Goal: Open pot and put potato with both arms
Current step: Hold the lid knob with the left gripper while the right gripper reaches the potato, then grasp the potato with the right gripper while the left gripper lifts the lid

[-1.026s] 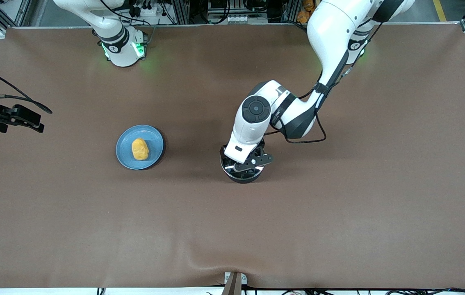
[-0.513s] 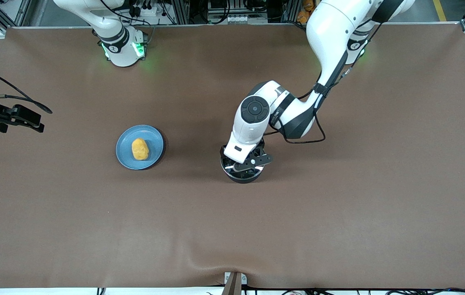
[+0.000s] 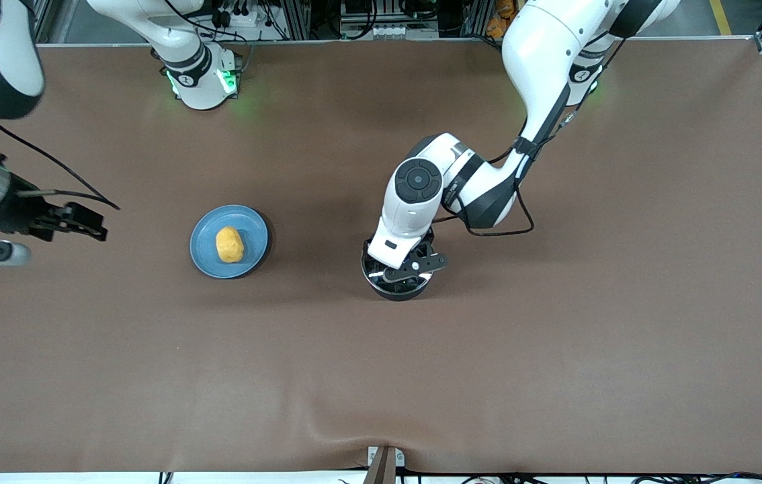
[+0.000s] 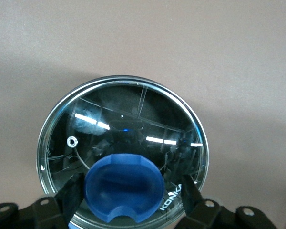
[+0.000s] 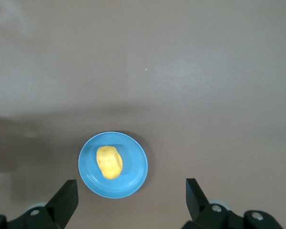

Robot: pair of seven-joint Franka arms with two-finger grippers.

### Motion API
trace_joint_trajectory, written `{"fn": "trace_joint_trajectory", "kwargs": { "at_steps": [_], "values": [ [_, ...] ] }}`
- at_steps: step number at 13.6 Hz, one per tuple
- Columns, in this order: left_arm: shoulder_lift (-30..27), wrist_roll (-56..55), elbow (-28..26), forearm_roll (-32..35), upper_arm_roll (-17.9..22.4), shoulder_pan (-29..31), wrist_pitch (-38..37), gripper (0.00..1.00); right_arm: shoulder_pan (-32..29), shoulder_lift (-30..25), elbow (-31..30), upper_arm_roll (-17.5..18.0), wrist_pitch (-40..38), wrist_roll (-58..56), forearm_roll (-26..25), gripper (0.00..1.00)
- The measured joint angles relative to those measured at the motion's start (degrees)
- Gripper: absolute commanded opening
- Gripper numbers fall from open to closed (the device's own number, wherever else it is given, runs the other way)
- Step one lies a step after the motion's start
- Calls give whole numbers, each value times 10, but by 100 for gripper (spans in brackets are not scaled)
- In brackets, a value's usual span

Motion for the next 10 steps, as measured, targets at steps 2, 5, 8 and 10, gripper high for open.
{"fn": "trace_joint_trajectory", "kwargs": {
  "at_steps": [2, 5, 8, 10],
  "values": [
    [1, 0, 0, 0, 0, 0, -6, 82, 13, 1, -50, 6, 52, 4, 1, 100],
    [1, 0, -1, 0, 1, 0, -7, 78, 22, 4, -138, 37, 138, 8, 2, 100],
    [2, 0, -1, 1, 1, 0, -7, 72, 26, 12, -235, 59, 255, 11, 2, 100],
    [2, 0, -1, 1, 1, 0, -7, 56, 33, 30, -278, 61, 314, 11, 2, 100]
  ]
}}
